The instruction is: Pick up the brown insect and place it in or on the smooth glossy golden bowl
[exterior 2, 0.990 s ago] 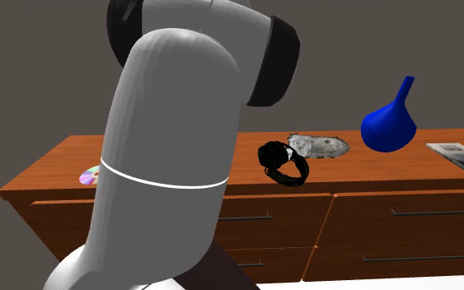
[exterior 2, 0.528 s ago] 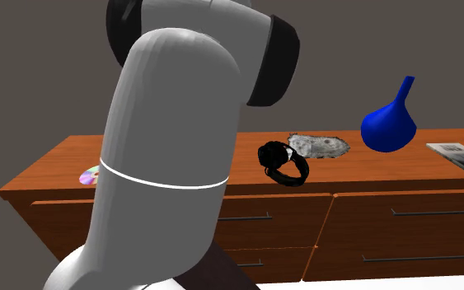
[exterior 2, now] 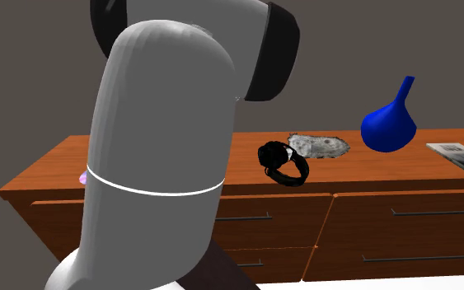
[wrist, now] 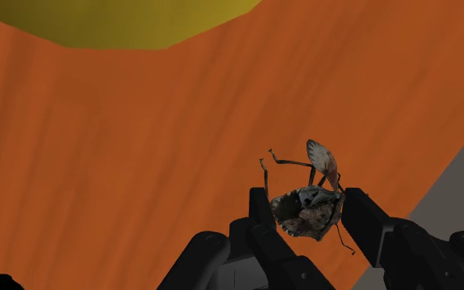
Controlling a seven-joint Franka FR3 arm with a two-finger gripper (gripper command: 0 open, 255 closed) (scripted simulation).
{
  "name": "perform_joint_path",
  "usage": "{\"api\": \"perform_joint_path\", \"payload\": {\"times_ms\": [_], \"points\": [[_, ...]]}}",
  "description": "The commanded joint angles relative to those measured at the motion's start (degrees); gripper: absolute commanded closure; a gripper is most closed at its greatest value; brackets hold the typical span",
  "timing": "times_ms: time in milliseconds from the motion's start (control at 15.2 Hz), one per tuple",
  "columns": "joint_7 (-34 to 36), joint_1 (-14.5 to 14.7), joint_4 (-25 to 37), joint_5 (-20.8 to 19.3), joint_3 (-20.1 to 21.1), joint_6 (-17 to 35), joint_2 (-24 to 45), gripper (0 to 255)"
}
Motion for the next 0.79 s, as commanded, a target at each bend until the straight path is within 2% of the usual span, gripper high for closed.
{"api": "perform_joint_path", "payload": {"times_ms": [0, 726], "points": [[-0.4, -0.2, 0.6, 0.7, 0.4, -1.3, -0.8, 255], [-2.4, -1.0, 5.0, 3.5, 1.7, -8.3, -4.0, 255]]}}
